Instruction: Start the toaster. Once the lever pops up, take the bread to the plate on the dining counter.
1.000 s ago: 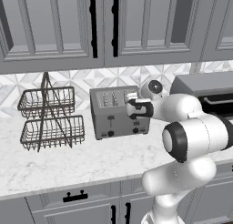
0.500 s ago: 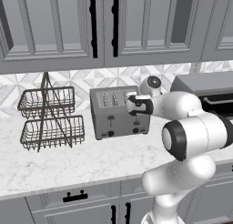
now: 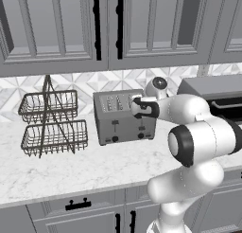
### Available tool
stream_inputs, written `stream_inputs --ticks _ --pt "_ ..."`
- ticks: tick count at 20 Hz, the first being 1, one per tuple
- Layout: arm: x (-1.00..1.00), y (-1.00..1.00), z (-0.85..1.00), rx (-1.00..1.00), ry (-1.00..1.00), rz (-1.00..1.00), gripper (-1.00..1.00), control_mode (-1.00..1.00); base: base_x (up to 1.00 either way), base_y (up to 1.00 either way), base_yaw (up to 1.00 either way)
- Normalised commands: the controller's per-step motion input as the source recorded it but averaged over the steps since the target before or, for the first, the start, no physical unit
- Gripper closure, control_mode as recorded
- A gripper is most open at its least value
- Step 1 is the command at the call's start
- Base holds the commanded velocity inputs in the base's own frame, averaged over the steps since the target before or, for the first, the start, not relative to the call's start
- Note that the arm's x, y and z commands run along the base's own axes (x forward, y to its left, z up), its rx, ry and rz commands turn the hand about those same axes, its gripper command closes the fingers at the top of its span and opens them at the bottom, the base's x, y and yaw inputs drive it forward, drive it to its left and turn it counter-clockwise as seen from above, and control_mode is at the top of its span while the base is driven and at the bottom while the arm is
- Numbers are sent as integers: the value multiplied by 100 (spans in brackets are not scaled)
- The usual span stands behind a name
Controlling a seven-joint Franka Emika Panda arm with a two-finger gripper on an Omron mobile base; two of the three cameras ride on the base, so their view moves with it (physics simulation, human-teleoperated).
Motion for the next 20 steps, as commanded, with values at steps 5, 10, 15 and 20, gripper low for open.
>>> stream_inputs --ticks 5,10,15,20 --pt "4 0 0 0 0 0 -100 -100 0 0 0" --pt "1 0 0 0 0 0 -100 -100 0 0 0" --pt "0 0 0 0 0 0 -100 -100 0 0 0" --pt "0 0 0 0 0 0 -100 -100 0 0 0"
